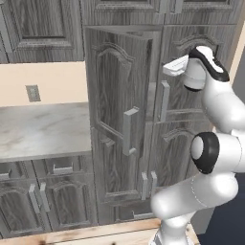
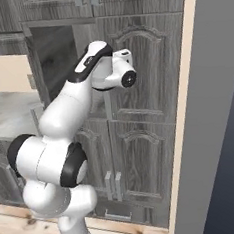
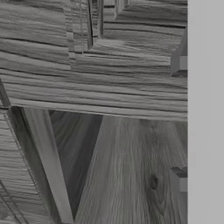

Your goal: Close all open cabinet doors.

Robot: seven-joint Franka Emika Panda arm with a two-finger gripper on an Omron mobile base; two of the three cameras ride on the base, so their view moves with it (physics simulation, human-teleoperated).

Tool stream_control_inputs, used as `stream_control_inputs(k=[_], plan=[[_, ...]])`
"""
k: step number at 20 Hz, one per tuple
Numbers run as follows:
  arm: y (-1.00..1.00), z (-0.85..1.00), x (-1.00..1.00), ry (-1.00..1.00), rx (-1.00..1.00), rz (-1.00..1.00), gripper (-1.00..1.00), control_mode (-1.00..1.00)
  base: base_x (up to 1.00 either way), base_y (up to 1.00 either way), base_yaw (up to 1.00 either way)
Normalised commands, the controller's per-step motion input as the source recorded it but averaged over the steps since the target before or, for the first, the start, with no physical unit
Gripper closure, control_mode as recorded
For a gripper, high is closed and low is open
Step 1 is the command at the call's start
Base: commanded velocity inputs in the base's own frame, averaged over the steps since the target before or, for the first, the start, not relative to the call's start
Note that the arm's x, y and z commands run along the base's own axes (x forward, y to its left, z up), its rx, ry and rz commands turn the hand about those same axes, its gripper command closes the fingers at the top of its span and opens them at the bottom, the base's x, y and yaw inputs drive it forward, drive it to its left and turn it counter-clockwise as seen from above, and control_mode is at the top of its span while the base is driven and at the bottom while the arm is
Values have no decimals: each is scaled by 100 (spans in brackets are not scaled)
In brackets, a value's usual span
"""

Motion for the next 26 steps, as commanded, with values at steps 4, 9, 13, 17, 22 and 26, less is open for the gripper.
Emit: stream_control_inputs(k=[4, 9, 13, 17, 22, 26], plan=[[15, 0, 56, 1, 0, 2, -100, -100, 0, 0, 0], [49, 2, -19, 0, -8, 6, -100, -100, 0, 0, 0], [13, 33, -60, 0, -4, 12, -100, -100, 0, 0, 0], [0, 42, -56, 0, -2, 12, -100, -100, 0, 0, 0], [2, 24, -88, -1, -8, 5, -100, -100, 0, 0, 0], [17, 1, -100, -5, -16, 1, -100, -100, 0, 0, 0]])
